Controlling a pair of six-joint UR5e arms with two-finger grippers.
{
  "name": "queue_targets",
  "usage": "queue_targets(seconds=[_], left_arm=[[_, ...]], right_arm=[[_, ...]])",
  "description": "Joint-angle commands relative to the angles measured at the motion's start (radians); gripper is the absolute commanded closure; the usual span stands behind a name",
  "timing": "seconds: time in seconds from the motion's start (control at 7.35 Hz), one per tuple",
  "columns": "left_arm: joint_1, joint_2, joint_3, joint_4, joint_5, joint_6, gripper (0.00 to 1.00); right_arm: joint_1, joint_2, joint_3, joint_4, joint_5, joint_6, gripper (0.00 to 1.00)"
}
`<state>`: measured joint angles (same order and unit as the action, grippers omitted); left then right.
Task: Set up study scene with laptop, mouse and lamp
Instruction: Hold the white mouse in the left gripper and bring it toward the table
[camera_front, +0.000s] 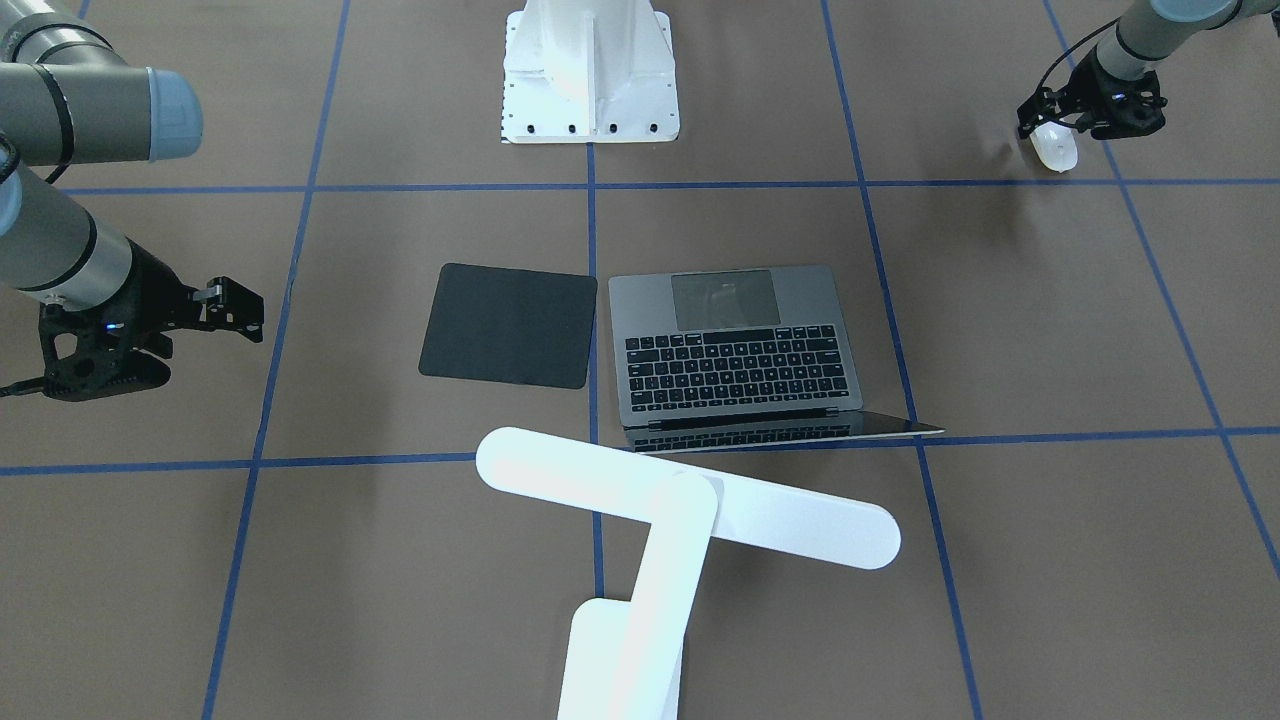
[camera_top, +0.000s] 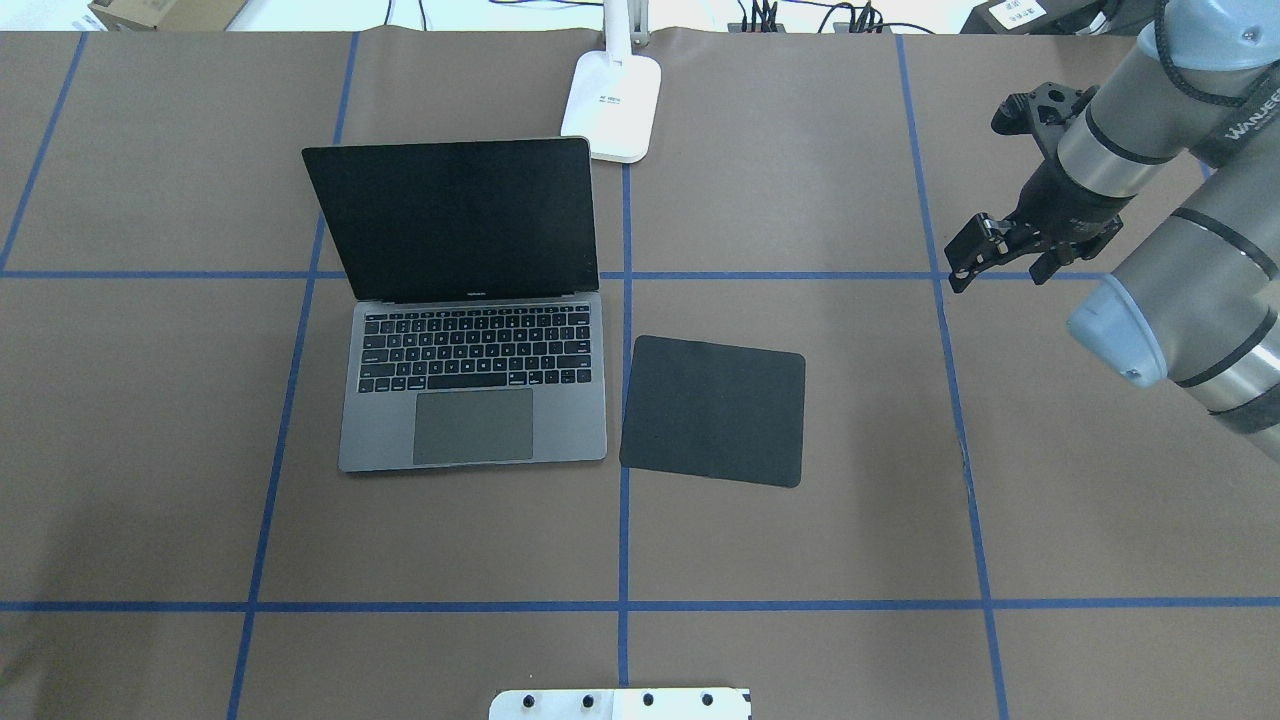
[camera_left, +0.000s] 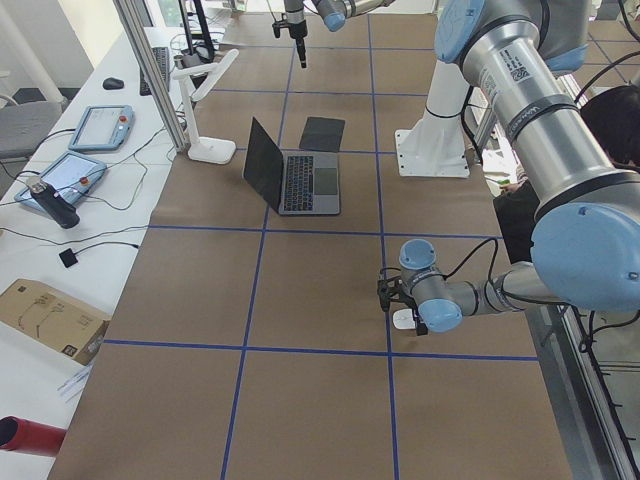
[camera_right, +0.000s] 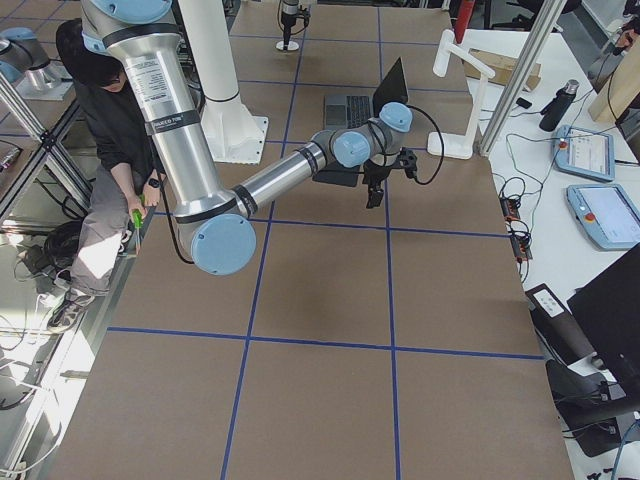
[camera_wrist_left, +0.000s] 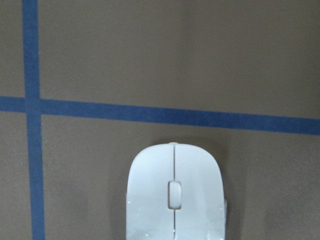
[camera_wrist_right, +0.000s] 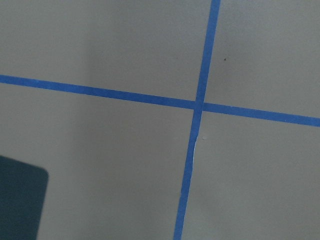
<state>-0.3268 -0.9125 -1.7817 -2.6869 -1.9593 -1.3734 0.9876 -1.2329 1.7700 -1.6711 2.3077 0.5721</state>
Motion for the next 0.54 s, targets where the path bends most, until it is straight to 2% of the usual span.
queue_targets(seconds=[0.0, 0.27, 0.41], left_arm=[[0.002, -0.005, 0.008, -0.002, -0.001, -0.001, 0.00], [0.002, -0.005, 0.015, -0.002, -0.001, -0.001, 0.03], [0.002, -0.005, 0.016, -0.002, -0.001, -0.001, 0.14]], right_arm=[[-0.001, 0.001, 0.000, 0.001, -0.001, 0.000, 0.00], [-0.001, 0.004, 0.000, -0.001, -0.001, 0.000, 0.00], [-0.001, 0.003, 0.002, -0.001, -0.001, 0.000, 0.00]])
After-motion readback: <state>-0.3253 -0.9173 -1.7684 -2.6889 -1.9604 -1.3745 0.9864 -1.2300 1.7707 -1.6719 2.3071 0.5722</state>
